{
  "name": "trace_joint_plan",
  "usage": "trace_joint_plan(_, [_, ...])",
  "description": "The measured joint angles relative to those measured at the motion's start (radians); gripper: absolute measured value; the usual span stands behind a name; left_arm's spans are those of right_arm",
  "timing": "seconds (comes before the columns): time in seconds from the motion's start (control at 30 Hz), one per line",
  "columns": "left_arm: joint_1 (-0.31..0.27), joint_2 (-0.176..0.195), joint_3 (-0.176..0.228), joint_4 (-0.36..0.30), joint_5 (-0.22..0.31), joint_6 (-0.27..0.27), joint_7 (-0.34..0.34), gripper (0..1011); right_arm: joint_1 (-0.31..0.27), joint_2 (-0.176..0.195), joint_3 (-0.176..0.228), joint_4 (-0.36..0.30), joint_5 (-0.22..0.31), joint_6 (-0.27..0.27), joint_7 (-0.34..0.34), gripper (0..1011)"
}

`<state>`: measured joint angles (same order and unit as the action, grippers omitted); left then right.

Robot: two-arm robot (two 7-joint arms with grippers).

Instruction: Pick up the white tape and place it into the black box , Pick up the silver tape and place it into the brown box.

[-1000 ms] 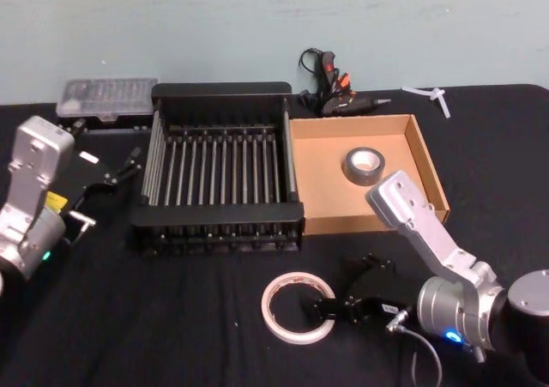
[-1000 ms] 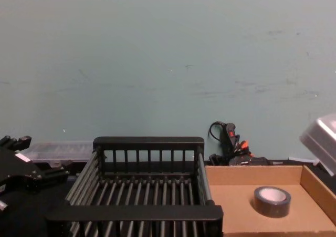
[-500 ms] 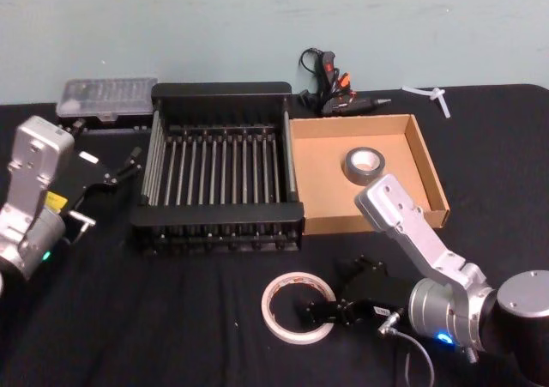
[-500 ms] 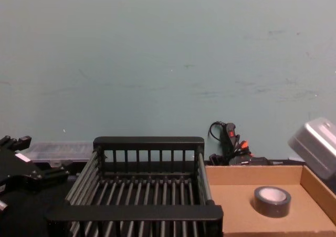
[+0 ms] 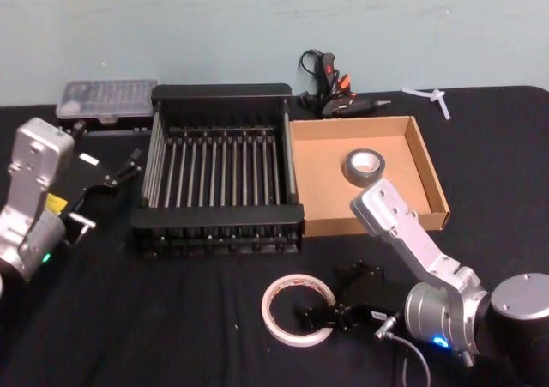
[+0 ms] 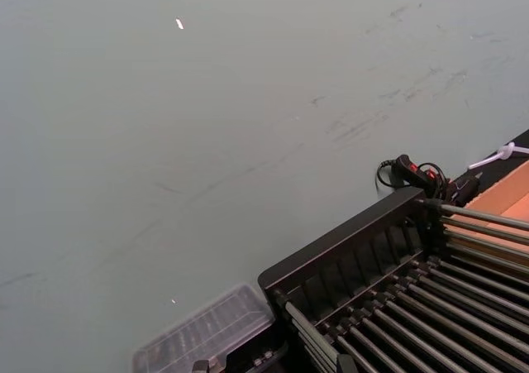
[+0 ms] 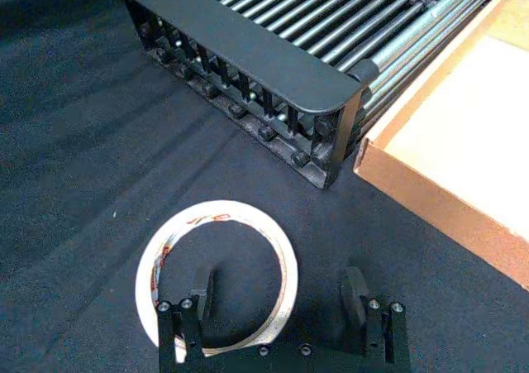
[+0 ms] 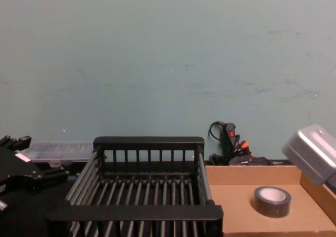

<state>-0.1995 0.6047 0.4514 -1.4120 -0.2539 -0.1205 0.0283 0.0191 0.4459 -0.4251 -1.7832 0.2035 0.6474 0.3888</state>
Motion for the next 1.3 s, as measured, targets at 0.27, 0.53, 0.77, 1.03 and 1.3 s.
trace_joint_plan(0.27, [0.0, 0.0, 0.0, 0.0, 0.0, 0.0, 0.0, 1001, 0.004, -0.006, -0.002, 0.007, -0.001, 0.006, 0.001, 1002])
trace_joint_plan(0.53, [0.0, 0.0, 0.0, 0.0, 0.0, 0.0, 0.0, 1001, 0.005, -0.008, -0.003, 0.009, -0.006, 0.007, 0.0, 1002])
trace_joint_plan(0.77, [0.0, 0.0, 0.0, 0.0, 0.0, 0.0, 0.0, 1001, 0.005, -0.007, -0.003, 0.009, -0.005, 0.007, 0.0, 1002])
trace_joint_plan(1.03, [0.0, 0.0, 0.0, 0.0, 0.0, 0.0, 0.0, 1001, 0.004, -0.007, -0.002, 0.008, -0.005, 0.007, 0.0, 1002])
trace_joint_plan(1.3, [0.0, 0.0, 0.0, 0.0, 0.0, 0.0, 0.0, 1001, 0.003, -0.007, -0.002, 0.008, -0.007, -0.002, 0.0, 1002])
